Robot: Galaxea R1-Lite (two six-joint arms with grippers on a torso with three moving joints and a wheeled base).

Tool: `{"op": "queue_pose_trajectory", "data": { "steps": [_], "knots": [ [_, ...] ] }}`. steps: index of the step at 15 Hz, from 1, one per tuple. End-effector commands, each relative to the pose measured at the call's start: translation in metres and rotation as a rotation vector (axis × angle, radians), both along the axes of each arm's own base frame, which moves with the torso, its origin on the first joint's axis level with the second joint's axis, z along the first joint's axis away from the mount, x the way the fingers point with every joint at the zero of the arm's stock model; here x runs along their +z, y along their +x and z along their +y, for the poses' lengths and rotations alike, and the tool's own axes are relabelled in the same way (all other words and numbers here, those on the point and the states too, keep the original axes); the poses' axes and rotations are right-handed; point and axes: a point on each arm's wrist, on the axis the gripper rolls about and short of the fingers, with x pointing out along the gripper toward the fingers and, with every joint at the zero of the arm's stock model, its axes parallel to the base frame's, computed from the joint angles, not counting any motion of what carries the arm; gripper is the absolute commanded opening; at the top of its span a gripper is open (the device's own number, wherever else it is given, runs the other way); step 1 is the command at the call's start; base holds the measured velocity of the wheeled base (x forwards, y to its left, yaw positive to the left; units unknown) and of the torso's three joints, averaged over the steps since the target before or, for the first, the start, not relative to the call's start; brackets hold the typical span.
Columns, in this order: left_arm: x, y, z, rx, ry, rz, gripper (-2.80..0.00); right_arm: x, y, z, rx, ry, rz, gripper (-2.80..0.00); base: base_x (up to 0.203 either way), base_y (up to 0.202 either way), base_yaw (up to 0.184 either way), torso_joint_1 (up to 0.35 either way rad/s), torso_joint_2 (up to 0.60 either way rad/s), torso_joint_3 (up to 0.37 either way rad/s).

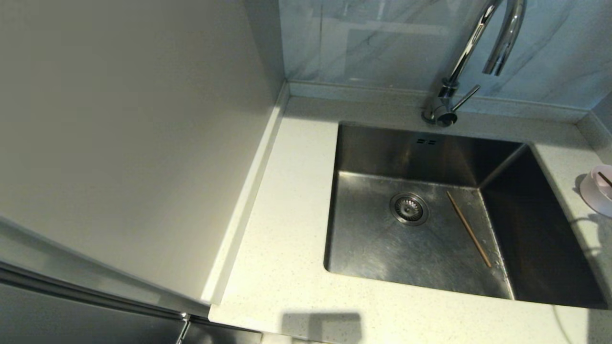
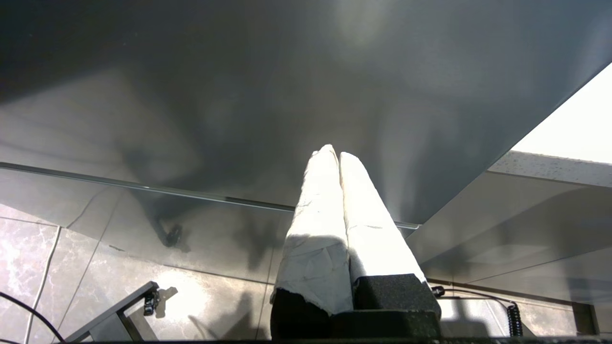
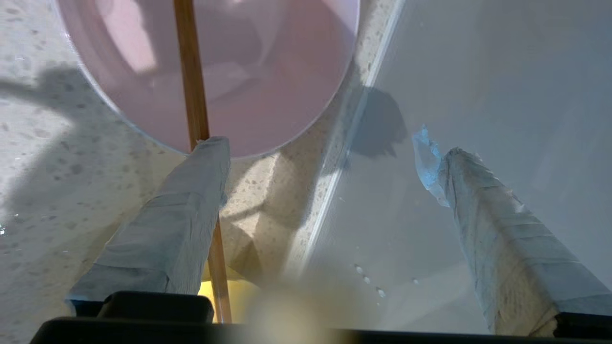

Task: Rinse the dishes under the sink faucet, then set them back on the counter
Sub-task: Put the chopsticks into the sink

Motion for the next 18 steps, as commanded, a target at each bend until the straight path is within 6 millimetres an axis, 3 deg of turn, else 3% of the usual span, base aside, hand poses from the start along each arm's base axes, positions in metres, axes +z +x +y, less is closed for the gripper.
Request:
{"op": "queue_pose_trajectory", "data": {
  "steps": [1, 7, 18],
  "knots": [
    [0.000, 0.000, 0.000, 0.001, -0.001, -0.003, -2.80, -0.006, -0.001, -0.001, 0.001, 0.013, 0.021, 0.00, 0.000, 0.000, 0.000, 0.000, 0.00, 0.000],
    [0.000, 0.000, 0.000, 0.001, -0.001, -0.003, -2.80, -0.016, -0.007, 0.004, 0.014, 0.028, 0.062, 0.00, 0.000, 0.000, 0.000, 0.000, 0.00, 0.000],
    [0.000, 0.000, 0.000, 0.001, -0.001, -0.003, -2.80, 0.001, 0.000, 0.012, 0.086, -0.017, -0.054, 0.00, 0.000, 0.000, 0.000, 0.000, 0.00, 0.000]
  ]
}}
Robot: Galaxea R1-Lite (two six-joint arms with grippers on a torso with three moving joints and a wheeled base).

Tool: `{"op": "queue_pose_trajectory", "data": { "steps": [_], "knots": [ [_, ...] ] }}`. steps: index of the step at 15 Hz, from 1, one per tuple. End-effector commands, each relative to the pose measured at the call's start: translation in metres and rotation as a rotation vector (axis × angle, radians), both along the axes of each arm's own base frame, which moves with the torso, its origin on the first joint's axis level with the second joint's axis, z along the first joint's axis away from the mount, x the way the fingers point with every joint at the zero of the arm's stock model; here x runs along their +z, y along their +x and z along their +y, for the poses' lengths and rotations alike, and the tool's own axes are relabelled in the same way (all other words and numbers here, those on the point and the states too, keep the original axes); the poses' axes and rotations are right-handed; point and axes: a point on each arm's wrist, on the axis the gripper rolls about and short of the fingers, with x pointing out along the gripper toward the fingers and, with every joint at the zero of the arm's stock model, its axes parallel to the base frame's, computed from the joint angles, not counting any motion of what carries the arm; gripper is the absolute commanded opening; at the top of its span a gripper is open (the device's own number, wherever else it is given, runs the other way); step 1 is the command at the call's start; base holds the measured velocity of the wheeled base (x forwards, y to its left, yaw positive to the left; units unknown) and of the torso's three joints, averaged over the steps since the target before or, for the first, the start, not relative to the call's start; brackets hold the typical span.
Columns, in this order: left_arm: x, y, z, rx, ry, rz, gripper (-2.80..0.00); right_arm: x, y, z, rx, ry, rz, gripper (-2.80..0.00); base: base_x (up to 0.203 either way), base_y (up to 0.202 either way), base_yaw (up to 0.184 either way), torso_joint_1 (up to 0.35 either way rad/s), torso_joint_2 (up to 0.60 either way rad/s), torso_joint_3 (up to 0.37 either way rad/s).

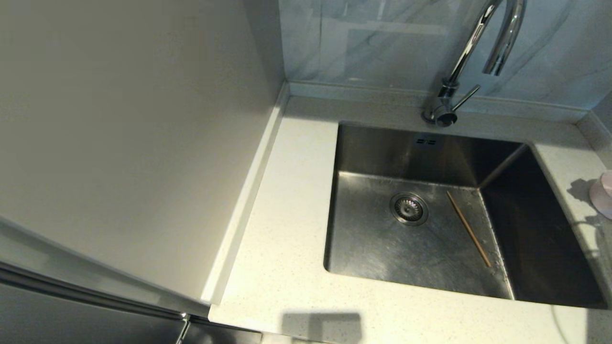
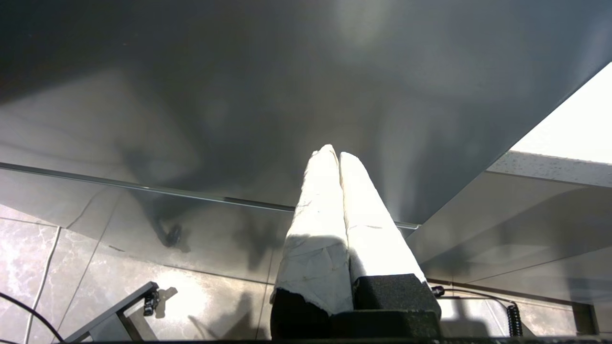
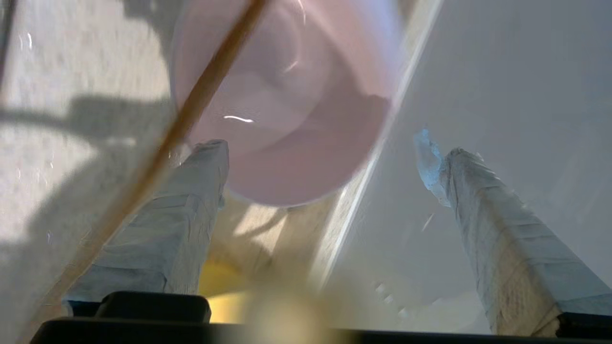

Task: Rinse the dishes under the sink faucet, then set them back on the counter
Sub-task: Put the chopsticks into the sink

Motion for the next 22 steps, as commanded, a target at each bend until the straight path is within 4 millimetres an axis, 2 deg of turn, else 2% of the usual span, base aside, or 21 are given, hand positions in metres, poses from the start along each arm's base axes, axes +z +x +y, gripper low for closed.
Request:
{"op": "queue_pose_trajectory", "data": {
  "steps": [1, 6, 8, 10, 13, 15, 17, 19, 21, 22],
  "knots": [
    [0.000, 0.000, 0.000, 0.001, 0.000, -0.003, -2.80, 0.005, 0.000, 0.002, 0.010, -0.025, -0.030, 0.00, 0.000, 0.000, 0.000, 0.000, 0.00, 0.000],
    [0.000, 0.000, 0.000, 0.001, 0.000, -0.003, -2.80, 0.017, 0.001, 0.003, 0.033, -0.067, -0.117, 0.00, 0.000, 0.000, 0.000, 0.000, 0.00, 0.000],
    [0.000, 0.000, 0.000, 0.001, 0.000, -0.003, -2.80, 0.022, -0.002, 0.009, 0.034, -0.021, -0.160, 0.00, 0.000, 0.000, 0.000, 0.000, 0.00, 0.000],
    [0.000, 0.000, 0.000, 0.001, 0.000, -0.003, -2.80, 0.027, -0.007, 0.019, 0.084, 0.099, -0.205, 0.00, 0.000, 0.000, 0.000, 0.000, 0.00, 0.000],
    [0.000, 0.000, 0.000, 0.001, 0.000, -0.003, -2.80, 0.056, -0.016, 0.042, 0.106, 0.270, -0.359, 0.00, 0.000, 0.000, 0.000, 0.000, 0.00, 0.000],
    [0.000, 0.000, 0.000, 0.001, 0.000, -0.003, -2.80, 0.075, -0.020, 0.052, 0.102, 0.316, -0.453, 0.00, 0.000, 0.000, 0.000, 0.000, 0.00, 0.000],
    [0.000, 0.000, 0.000, 0.001, 0.000, -0.003, -2.80, 0.085, -0.020, 0.055, 0.121, 0.282, -0.517, 0.00, 0.000, 0.000, 0.000, 0.000, 0.00, 0.000],
    [0.000, 0.000, 0.000, 0.001, 0.000, -0.003, -2.80, 0.086, -0.017, 0.060, 0.099, 0.260, -0.522, 0.00, 0.000, 0.000, 0.000, 0.000, 0.00, 0.000],
    [0.000, 0.000, 0.000, 0.001, 0.000, -0.003, -2.80, 0.083, -0.015, 0.063, 0.024, 0.203, -0.492, 0.00, 0.000, 0.000, 0.000, 0.000, 0.00, 0.000],
    [0.000, 0.000, 0.000, 0.001, 0.000, -0.003, -2.80, 0.079, -0.016, 0.063, 0.019, 0.151, -0.421, 0.00, 0.000, 0.000, 0.000, 0.000, 0.00, 0.000]
  ]
}}
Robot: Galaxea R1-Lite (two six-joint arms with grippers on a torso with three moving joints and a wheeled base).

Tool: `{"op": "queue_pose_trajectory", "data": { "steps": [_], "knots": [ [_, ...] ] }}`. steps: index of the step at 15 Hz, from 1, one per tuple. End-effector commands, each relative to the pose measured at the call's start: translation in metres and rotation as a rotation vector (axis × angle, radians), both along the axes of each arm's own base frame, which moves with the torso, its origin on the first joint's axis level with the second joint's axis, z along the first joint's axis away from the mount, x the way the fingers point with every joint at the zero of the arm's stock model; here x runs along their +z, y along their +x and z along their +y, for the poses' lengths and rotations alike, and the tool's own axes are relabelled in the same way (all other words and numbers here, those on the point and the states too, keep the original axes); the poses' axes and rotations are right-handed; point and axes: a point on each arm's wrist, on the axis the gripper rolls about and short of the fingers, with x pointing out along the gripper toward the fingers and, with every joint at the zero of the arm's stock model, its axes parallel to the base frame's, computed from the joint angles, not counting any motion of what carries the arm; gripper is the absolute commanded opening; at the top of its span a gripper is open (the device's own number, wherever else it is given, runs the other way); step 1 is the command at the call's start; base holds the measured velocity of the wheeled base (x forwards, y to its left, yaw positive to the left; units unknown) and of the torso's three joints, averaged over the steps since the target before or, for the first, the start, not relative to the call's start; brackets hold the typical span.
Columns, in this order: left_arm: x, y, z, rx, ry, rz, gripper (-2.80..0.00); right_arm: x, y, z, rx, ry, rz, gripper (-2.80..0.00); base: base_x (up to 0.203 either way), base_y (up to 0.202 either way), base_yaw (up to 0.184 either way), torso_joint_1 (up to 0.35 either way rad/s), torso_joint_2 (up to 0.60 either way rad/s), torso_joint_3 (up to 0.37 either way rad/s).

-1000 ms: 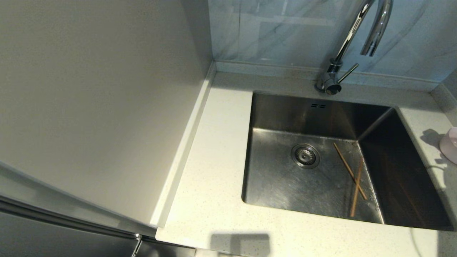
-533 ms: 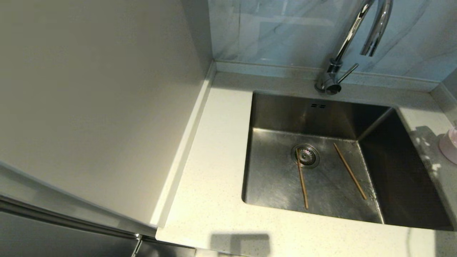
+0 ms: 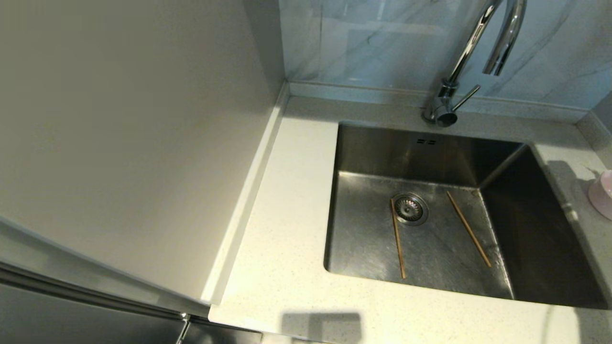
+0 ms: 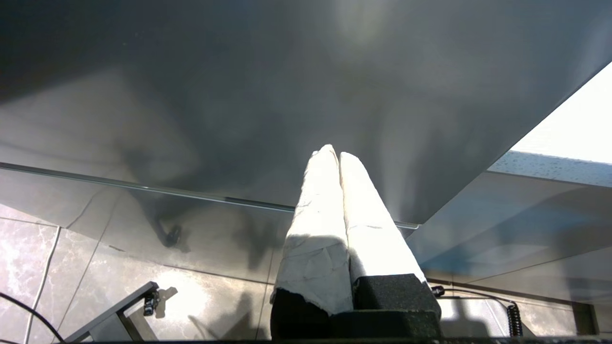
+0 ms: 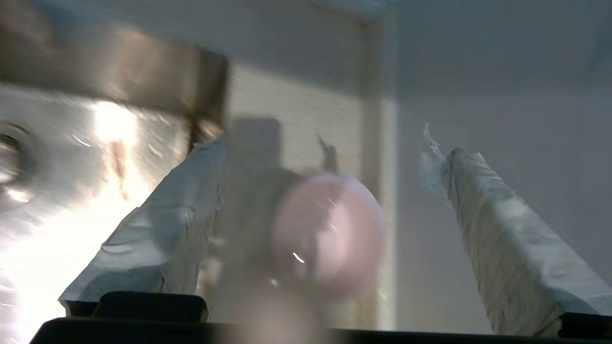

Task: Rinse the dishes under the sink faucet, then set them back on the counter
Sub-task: Put the chopsticks into the sink

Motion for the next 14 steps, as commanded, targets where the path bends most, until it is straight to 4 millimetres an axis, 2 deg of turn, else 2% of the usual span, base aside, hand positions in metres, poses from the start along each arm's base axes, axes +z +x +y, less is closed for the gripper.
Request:
{"op": "queue_pose_trajectory", "data": {
  "steps": [1, 4, 6, 8, 10, 14],
  "knots": [
    [0.000, 0.000, 0.000, 0.000, -0.001, -0.003, -2.80, -0.009, -0.004, 0.003, -0.017, -0.050, 0.160, 0.00, 0.000, 0.000, 0.000, 0.000, 0.00, 0.000],
    [0.000, 0.000, 0.000, 0.000, -0.001, -0.003, -2.80, -0.007, -0.025, 0.017, -0.008, 0.077, 0.459, 0.00, 0.000, 0.000, 0.000, 0.000, 0.00, 0.000],
    [0.000, 0.000, 0.000, 0.000, -0.001, -0.003, -2.80, 0.008, -0.036, 0.034, 0.024, 0.217, 0.598, 0.00, 0.000, 0.000, 0.000, 0.000, 0.00, 0.000],
    [0.000, 0.000, 0.000, 0.000, -0.001, -0.003, -2.80, 0.012, -0.040, 0.052, 0.056, 0.394, 0.743, 0.00, 0.000, 0.000, 0.000, 0.000, 0.00, 0.000],
    [0.000, 0.000, 0.000, 0.000, -0.001, -0.003, -2.80, -0.002, -0.020, 0.056, 0.057, 0.508, 0.821, 0.00, 0.000, 0.000, 0.000, 0.000, 0.00, 0.000],
    [0.000, 0.000, 0.000, 0.000, -0.001, -0.003, -2.80, -0.021, 0.015, 0.042, 0.041, 0.504, 0.801, 0.00, 0.000, 0.000, 0.000, 0.000, 0.00, 0.000]
  ]
}}
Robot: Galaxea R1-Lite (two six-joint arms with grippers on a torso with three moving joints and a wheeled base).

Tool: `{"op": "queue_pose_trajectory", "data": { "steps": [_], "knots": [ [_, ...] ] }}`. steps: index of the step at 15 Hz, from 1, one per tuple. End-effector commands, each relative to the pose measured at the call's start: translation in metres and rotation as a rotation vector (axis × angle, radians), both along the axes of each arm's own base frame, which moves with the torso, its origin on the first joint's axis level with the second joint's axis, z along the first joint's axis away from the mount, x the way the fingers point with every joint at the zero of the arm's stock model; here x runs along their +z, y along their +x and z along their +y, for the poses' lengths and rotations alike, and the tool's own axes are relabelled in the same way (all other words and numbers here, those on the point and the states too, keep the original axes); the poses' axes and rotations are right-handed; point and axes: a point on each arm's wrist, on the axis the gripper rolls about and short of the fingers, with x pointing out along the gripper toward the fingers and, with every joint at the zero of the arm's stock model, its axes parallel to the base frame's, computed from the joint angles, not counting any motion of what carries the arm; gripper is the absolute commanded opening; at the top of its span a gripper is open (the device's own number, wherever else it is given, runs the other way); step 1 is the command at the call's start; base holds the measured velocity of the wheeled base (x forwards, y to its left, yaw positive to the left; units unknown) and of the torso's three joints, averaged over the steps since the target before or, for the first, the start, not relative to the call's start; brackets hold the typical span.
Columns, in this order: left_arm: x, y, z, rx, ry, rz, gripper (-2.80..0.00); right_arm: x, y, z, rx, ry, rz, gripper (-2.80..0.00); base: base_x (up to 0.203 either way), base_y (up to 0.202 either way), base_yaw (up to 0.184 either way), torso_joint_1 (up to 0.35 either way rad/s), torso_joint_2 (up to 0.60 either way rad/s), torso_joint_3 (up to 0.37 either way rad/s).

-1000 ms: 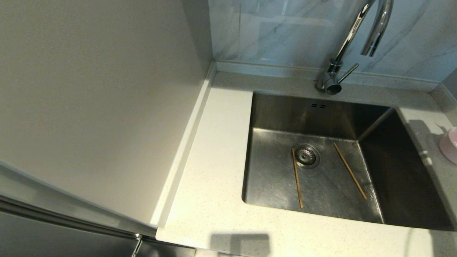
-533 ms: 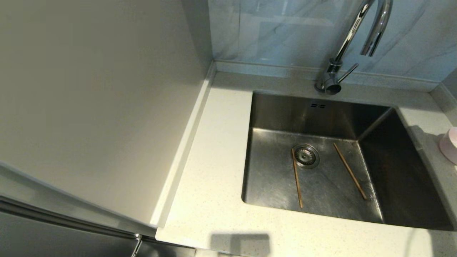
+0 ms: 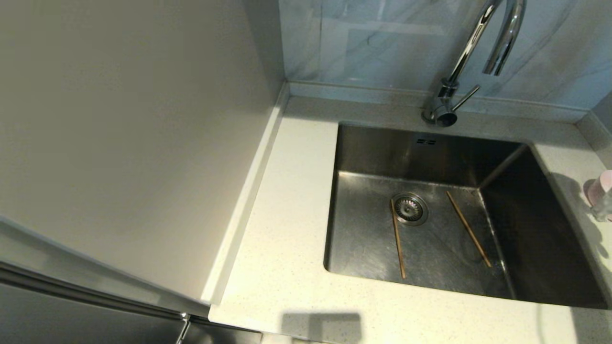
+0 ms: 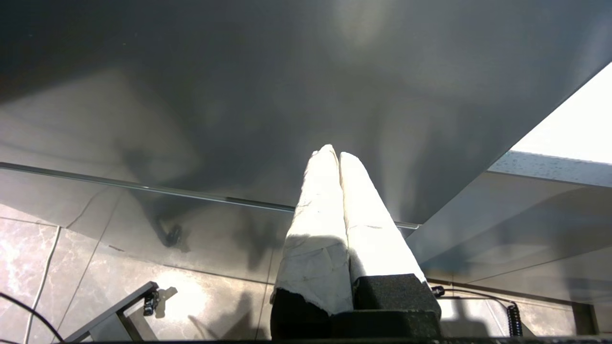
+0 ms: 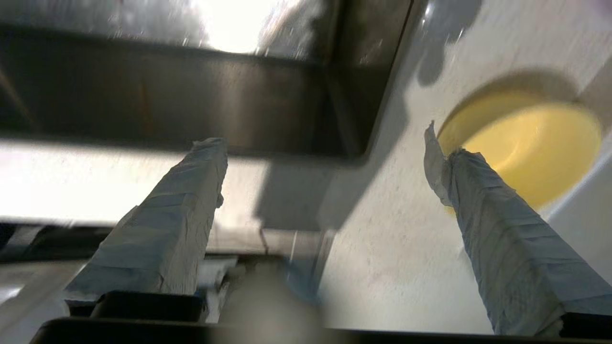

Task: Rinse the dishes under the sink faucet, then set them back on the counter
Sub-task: Put a bowl into the sink

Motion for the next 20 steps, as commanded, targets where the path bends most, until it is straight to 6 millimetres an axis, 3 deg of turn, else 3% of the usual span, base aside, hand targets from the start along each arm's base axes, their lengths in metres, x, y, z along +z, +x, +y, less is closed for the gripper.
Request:
{"op": "queue_pose_trajectory", "data": {
  "steps": [1, 4, 7, 14, 15, 20],
  "knots": [
    [0.000, 0.000, 0.000, 0.001, 0.000, -0.003, -2.80, -0.018, 0.029, -0.014, -0.011, -0.019, -0.002, 0.00, 0.000, 0.000, 0.000, 0.000, 0.00, 0.000],
    [0.000, 0.000, 0.000, 0.001, 0.000, -0.003, -2.80, -0.028, 0.058, -0.041, -0.079, -0.116, -0.105, 0.00, 0.000, 0.000, 0.000, 0.000, 0.00, 0.000],
    [0.000, 0.000, 0.000, 0.001, 0.000, -0.003, -2.80, -0.037, 0.072, -0.066, -0.114, -0.198, -0.154, 0.00, 0.000, 0.000, 0.000, 0.000, 0.00, 0.000],
    [0.000, 0.000, 0.000, 0.001, 0.000, -0.003, -2.80, -0.063, 0.092, -0.088, -0.126, -0.202, -0.132, 0.00, 0.000, 0.000, 0.000, 0.000, 0.00, 0.000],
    [0.000, 0.000, 0.000, 0.001, 0.000, -0.003, -2.80, -0.064, 0.096, -0.090, -0.127, -0.212, -0.155, -2.80, 0.000, 0.000, 0.000, 0.000, 0.00, 0.000],
    [0.000, 0.000, 0.000, 0.001, 0.000, -0.003, -2.80, -0.063, 0.100, -0.092, -0.120, -0.235, -0.186, -2.80, 0.000, 0.000, 0.000, 0.000, 0.00, 0.000]
  ]
}}
